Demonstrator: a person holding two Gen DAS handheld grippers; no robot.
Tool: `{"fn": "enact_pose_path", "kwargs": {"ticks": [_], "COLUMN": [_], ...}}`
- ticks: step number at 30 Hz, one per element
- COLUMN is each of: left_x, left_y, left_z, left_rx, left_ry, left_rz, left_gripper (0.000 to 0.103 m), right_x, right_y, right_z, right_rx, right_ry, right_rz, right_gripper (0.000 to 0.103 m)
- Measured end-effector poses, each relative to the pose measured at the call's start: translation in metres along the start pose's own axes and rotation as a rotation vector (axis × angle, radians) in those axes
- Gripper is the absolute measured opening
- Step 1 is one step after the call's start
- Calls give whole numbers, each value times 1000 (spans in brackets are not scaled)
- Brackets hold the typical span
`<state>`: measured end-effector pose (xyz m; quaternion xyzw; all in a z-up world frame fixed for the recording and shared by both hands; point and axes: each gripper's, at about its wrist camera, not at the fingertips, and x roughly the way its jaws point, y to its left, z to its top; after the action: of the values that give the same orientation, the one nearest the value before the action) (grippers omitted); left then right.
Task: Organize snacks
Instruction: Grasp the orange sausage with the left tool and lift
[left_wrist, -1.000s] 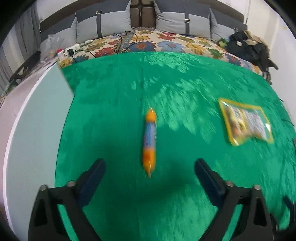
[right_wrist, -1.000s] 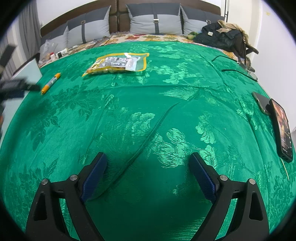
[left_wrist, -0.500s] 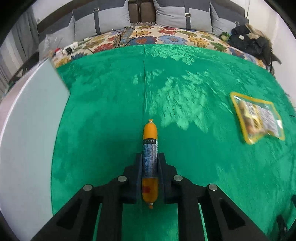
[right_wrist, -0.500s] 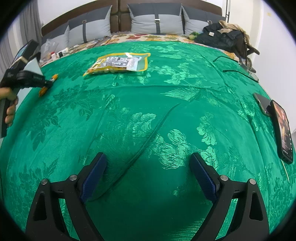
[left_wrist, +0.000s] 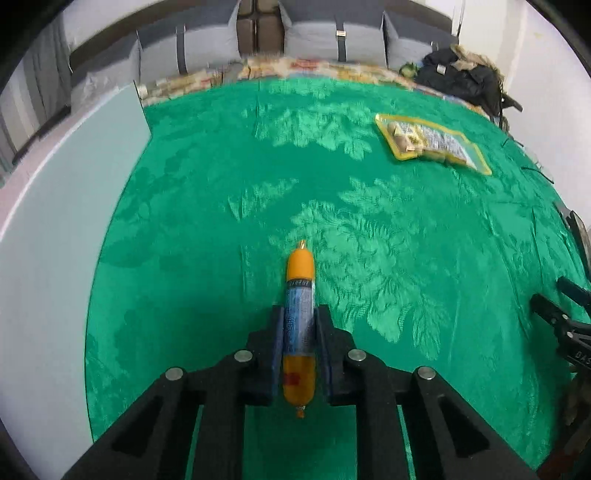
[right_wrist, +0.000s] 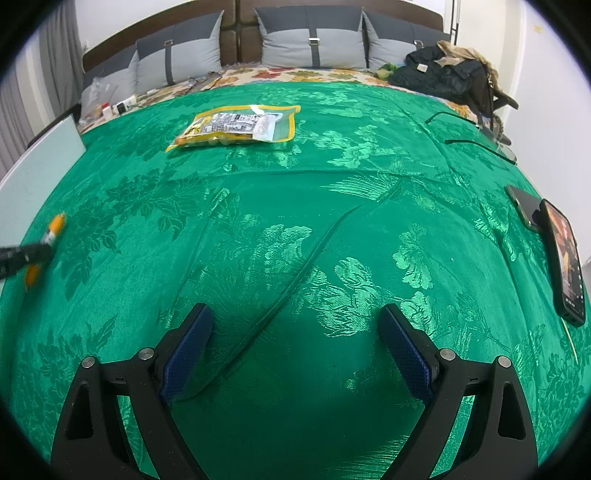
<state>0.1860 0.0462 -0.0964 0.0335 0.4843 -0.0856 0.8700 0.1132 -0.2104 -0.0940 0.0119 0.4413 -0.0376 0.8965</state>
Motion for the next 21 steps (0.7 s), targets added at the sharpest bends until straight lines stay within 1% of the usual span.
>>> {"fn": "enact_pose_path", "kwargs": {"ticks": [1,2,3,4,5,6,8,9,12,21], "left_x": [1,3,4,7,8,8,10,11,14,17], "left_y": [0,0,0,-1,0,0,6,8,13,14], "left_z": [0,1,2,2,2,2,1,1,-1,-2], "left_rx": [1,2,7,16,21,24,5,-11,-32,-38], "left_ry": [-16,-21,-25,-25,-44,-50,-54,-49,-52,-61], "left_rz": [-1,5,11,27,42,50,41,34,53,55], "left_gripper": [32,52,68,74,81,85,88,92,102,103], "right_x": [0,0,0,0,0,0,0,0,0,0], "right_y": [0,0,0,0,0,0,0,0,0,0], "right_z": [0,0,0,0,0,0,0,0,0,0], "right_rx": [0,0,0,0,0,0,0,0,0,0], "right_ry": [0,0,0,0,0,0,0,0,0,0], "right_rz": [0,0,0,0,0,0,0,0,-1,-1], "right_gripper": [94,94,94,94,94,94,94,94,94,94]}}
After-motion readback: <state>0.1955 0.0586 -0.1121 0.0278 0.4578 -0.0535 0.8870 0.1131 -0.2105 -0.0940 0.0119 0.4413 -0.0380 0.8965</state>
